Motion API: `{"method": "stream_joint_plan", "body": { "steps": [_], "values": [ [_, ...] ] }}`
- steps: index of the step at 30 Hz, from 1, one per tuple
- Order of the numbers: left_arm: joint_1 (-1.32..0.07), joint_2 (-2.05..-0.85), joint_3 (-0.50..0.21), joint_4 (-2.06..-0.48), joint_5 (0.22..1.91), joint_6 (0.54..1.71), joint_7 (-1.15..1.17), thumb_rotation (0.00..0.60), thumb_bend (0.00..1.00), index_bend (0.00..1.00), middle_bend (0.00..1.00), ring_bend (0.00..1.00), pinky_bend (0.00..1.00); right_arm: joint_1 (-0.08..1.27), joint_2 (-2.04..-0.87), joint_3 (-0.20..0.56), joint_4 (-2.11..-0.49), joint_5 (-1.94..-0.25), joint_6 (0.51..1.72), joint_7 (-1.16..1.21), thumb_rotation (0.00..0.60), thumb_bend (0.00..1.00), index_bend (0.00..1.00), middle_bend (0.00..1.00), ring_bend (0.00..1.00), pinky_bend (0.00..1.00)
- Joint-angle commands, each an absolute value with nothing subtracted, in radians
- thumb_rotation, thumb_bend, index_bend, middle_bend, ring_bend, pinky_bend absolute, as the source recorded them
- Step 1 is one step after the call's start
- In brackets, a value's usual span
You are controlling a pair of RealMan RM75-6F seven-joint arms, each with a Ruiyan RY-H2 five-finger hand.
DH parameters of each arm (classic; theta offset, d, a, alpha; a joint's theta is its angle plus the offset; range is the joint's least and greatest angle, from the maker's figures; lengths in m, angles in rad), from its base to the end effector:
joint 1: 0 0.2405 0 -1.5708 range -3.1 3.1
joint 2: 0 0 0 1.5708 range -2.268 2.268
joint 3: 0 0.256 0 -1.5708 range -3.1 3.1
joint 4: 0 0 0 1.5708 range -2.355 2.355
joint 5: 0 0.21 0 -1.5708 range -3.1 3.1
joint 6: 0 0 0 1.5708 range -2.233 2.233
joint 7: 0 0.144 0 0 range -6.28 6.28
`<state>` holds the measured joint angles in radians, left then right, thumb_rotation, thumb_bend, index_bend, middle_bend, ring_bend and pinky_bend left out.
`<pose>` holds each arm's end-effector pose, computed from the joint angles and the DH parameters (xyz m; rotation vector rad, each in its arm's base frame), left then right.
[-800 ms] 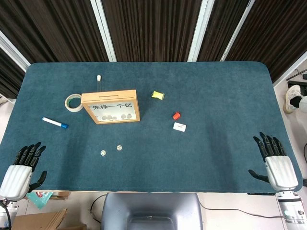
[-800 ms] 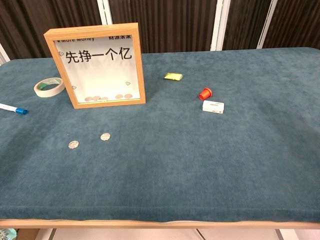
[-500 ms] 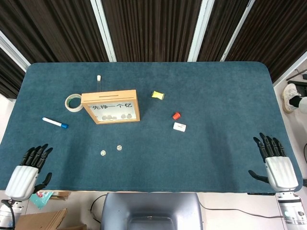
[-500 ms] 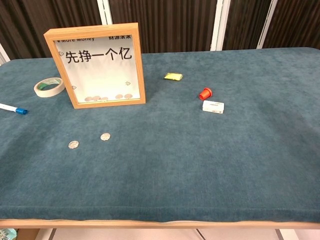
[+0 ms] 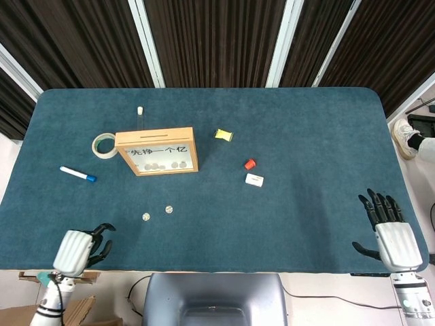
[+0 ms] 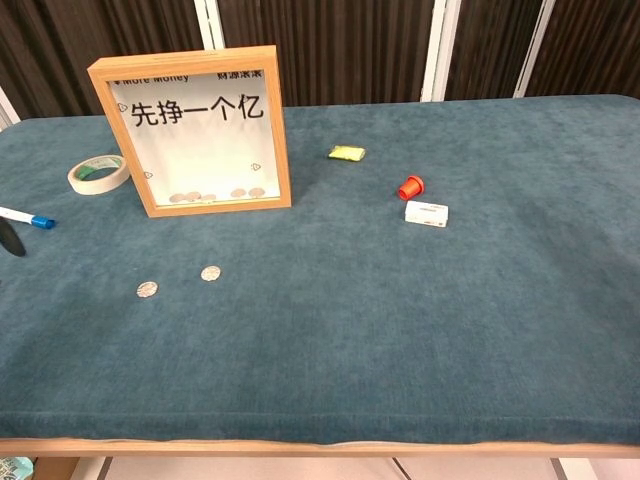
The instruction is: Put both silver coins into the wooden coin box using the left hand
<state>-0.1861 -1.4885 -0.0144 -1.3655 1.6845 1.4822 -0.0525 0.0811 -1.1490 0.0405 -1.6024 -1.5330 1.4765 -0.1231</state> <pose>-0.2704 0.1991 0.0454 -1.5717 -0.9243 -1.1830 -0.3078 -0.1777 0.1461 1.4545 -0.8251 0.8335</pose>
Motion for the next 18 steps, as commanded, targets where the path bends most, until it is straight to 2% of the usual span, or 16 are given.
{"method": "stream_joint_plan", "body": {
  "steps": [1,6,14,18],
  "values": [
    [-0.225,-1.576,-0.034,-1.338,1.611,1.385,0.009,0.6,0.43,0.44,1.0,1.0,1.0,0.081,-1.143,0.043,-1.601,-1.529,1.475,-0.115,0.6,0.17,0.0,0.0,0.0,0.0],
    [-0.249,-1.654,-0.064,-1.317,1.558,1.348,0.1,0.6,0.43,0.37,1.0,1.0,1.0,0.081,-1.131,0.041,-1.602,-1.532,1.475,-0.104,0.6,0.17,0.0,0.0,0.0,0.0],
    [-0.273,-1.782,-0.117,-1.247,1.455,1.317,0.259,0.6,0.41,0.36,1.0,1.0,1.0,0.077,-1.122,0.045,-1.602,-1.525,1.479,-0.088,0.6,0.17,0.0,0.0,0.0,0.0],
    [-0.282,-1.827,-0.127,-1.198,1.433,1.319,0.301,0.6,0.4,0.39,1.0,1.0,1.0,0.077,-1.122,0.046,-1.602,-1.523,1.479,-0.091,0.6,0.17,0.0,0.0,0.0,0.0]
  ]
}}
